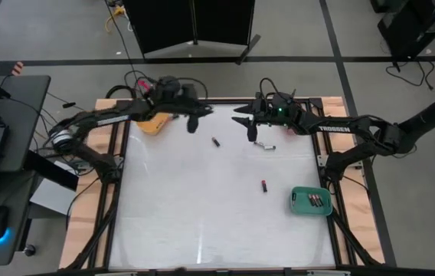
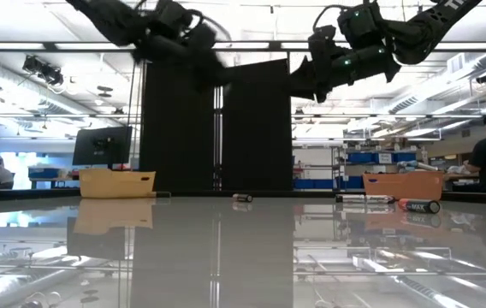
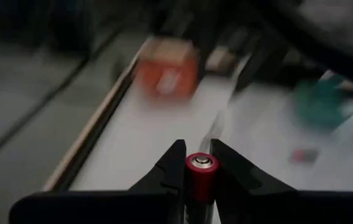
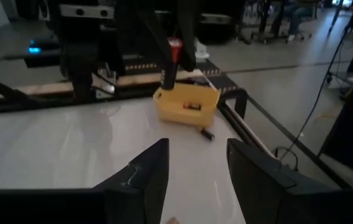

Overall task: Sort batteries
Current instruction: Move the red battery from the green bin to the yellow bin

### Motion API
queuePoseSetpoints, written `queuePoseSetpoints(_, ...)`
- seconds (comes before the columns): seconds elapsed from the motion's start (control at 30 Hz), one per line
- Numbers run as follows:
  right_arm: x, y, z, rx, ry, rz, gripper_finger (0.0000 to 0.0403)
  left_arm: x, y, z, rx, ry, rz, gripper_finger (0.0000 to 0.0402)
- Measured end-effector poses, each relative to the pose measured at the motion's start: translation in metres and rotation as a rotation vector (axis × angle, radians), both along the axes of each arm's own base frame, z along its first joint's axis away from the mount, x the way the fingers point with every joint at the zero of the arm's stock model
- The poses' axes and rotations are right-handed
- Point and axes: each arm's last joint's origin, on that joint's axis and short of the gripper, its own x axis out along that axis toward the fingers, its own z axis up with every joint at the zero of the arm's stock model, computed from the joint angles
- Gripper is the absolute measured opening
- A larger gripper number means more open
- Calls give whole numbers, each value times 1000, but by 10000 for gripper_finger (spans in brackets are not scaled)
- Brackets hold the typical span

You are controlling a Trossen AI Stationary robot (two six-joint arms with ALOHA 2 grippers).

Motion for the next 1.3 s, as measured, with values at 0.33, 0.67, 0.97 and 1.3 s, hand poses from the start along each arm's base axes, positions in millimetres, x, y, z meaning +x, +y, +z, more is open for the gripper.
queuePoseSetpoints(0.33, -1, 0, -2, -19, 27, -17, 170, -80, 5, -34, -177, 761, 565, 55)
queuePoseSetpoints(0.67, 0, 0, -2, -12, 20, -19, 170, -101, 43, -88, -288, 1114, 656, 55)
queuePoseSetpoints(0.97, 0, 0, -2, -9, 27, -18, 170, -102, 62, -125, -327, 1229, 686, 55)
queuePoseSetpoints(1.3, -1, 0, -3, -13, 38, -16, 170, -97, 68, -130, -304, 1192, 709, 55)
